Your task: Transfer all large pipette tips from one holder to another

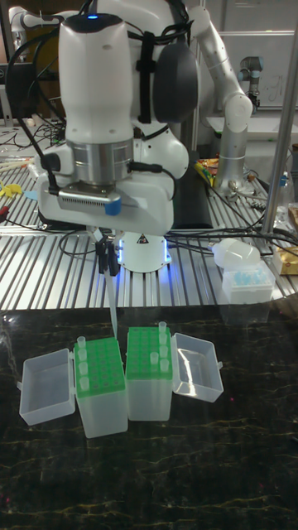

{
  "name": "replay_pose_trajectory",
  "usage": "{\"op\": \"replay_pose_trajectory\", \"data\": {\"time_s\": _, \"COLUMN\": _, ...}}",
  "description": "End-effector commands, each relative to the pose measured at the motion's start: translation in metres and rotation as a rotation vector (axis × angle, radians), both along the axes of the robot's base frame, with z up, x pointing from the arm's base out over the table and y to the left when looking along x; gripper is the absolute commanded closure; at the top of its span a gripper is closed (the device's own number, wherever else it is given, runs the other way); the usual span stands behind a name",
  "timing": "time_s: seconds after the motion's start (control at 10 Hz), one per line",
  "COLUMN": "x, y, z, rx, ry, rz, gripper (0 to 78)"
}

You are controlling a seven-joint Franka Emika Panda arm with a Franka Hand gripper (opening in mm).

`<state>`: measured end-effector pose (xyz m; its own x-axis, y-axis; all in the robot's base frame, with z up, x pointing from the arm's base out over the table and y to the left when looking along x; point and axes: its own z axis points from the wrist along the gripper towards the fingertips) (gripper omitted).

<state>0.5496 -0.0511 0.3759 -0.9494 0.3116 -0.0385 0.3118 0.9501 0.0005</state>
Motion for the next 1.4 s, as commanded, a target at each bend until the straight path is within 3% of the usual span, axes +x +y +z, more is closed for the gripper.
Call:
{"op": "replay_pose_trajectory", "data": {"time_s": 0.1, "x": -0.003, "y": -0.026, "z": 0.009, "rx": -0.013, "ry": -0.016, "rz": 0.107, "gripper": 76.4}}
{"op": "replay_pose_trajectory", "data": {"time_s": 0.6, "x": -0.010, "y": -0.045, "z": 0.004, "rx": -0.015, "ry": -0.016, "rz": 0.123, "gripper": 76.4}}
{"op": "replay_pose_trajectory", "data": {"time_s": 1.4, "x": -0.020, "y": -0.050, "z": -0.021, "rx": -0.022, "ry": -0.018, "rz": 0.103, "gripper": 76.4}}
